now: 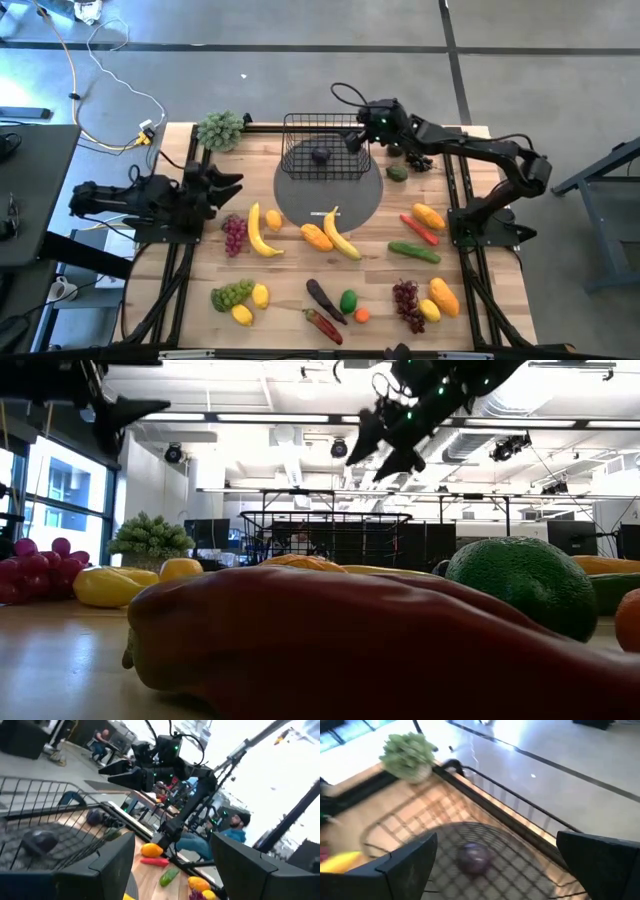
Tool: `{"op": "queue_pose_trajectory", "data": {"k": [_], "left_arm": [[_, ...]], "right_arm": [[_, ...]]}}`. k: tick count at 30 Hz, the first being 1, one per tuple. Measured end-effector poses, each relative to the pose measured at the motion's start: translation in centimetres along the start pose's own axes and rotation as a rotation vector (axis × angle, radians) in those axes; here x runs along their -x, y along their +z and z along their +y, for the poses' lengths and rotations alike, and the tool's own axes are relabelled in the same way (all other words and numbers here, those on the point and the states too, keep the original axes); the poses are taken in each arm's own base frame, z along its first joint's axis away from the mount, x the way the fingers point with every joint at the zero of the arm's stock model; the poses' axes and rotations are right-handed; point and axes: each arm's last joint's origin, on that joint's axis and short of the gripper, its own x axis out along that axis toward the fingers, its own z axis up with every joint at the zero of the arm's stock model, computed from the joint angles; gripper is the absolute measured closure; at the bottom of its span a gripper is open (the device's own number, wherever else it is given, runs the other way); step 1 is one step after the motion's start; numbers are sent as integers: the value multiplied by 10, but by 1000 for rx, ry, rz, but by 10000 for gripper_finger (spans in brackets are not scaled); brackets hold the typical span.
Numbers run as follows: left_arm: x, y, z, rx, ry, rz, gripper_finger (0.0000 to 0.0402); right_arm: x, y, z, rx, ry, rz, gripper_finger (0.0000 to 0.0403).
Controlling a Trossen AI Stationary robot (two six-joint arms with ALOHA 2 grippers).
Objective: Build produce basket
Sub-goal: Put the yellow mango into the black wire basket
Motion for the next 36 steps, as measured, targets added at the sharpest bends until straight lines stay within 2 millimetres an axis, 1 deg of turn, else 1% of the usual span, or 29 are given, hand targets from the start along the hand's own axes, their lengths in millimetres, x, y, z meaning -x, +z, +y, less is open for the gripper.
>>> {"op": "queue_pose_trajectory", "data": {"k": [4, 9, 15, 20, 24, 27, 32, 36], "left_arm": [[-3, 15, -12, -92, -29, 44, 154], [-13, 33, -28, -242, -59, 77, 154], [-31, 49, -48, -439, -78, 106, 154], [-52, 58, -64, -598, -102, 137, 154], [-72, 59, -73, -726, -102, 176, 154], [-88, 57, -76, -805, -89, 208, 154], [-116, 49, -73, -843, -35, 277, 154], [-134, 35, -64, -866, -5, 355, 154]], "right_arm": [[16, 3, 15, 5, 3, -38, 13], [34, 4, 31, 6, 7, -65, 13], [52, 4, 41, -16, -8, -81, 13], [61, 6, 46, -42, -3, -106, 13], [62, 5, 45, -61, -5, -98, 13], [62, 4, 45, -55, -11, -82, 13], [62, 2, 44, -50, -16, -67, 13], [62, 2, 44, -46, -17, -67, 13]]}}
